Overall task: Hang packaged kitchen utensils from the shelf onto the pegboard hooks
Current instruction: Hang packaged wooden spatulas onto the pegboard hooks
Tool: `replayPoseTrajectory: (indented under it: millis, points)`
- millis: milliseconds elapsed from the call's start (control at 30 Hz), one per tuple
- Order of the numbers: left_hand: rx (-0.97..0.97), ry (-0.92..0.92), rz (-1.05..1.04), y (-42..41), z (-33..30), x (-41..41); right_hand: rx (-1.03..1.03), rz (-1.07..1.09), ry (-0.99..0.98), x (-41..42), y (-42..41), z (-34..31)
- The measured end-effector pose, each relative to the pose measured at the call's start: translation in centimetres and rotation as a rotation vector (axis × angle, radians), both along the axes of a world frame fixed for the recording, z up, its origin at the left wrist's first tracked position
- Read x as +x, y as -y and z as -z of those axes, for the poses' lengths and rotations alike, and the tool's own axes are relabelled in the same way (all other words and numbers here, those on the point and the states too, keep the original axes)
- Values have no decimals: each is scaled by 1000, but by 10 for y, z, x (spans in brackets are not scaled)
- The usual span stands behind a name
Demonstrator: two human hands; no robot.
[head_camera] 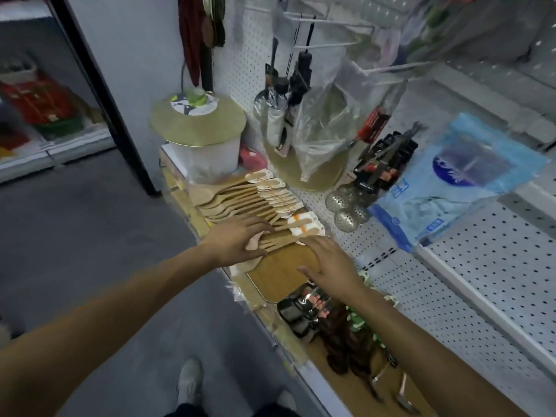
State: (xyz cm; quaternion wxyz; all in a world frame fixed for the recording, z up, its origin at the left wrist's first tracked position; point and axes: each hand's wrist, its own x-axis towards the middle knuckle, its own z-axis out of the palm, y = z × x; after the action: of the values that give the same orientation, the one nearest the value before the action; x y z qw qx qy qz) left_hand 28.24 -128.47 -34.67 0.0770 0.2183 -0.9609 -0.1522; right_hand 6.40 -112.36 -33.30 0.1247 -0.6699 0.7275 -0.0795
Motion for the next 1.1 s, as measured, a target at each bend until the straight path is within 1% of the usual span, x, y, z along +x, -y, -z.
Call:
replayPoseTrajectory:
  millis: [100, 200, 300, 400, 467, 600, 700, 800, 867, 933, 1033, 1067, 1100]
  points:
    - [44, 28, 48, 33, 26, 4, 83, 102, 5, 18, 25, 26]
    - [59, 63, 97, 62, 61, 2, 170, 217, 114, 29, 50, 65]
    - [72, 126, 152, 86, 111, -8, 235, 329, 211, 31, 75, 114]
    - [106, 179, 227, 99, 175, -26, 287, 466, 279, 23, 105, 172]
    - [145, 185, 211, 107, 215, -43, 309, 596, 347, 13, 125, 214]
    - [216, 218, 85, 124, 282, -88, 302, 885, 555, -10, 161, 285]
    - [202, 317, 76, 135, 319, -119, 217, 1028, 689, -26, 181, 329]
    - [98, 381, 98, 143, 343, -142, 131, 1159, 811, -37, 195, 358]
    - [60, 393, 106, 144, 351, -155, 80, 1253, 956, -39, 201, 367]
    - [75, 395, 75, 143, 350, -167, 18, 1336, 1124, -38, 208, 366]
    - [122, 468, 51, 142, 342, -185, 3, 1387, 1374, -36, 210, 356]
    - [155, 485, 50, 141, 340, -189, -1, 1390, 1416, -36, 208, 353]
    - [205, 490, 49, 140, 337, -192, -9, 1391, 1409, -36, 205, 351]
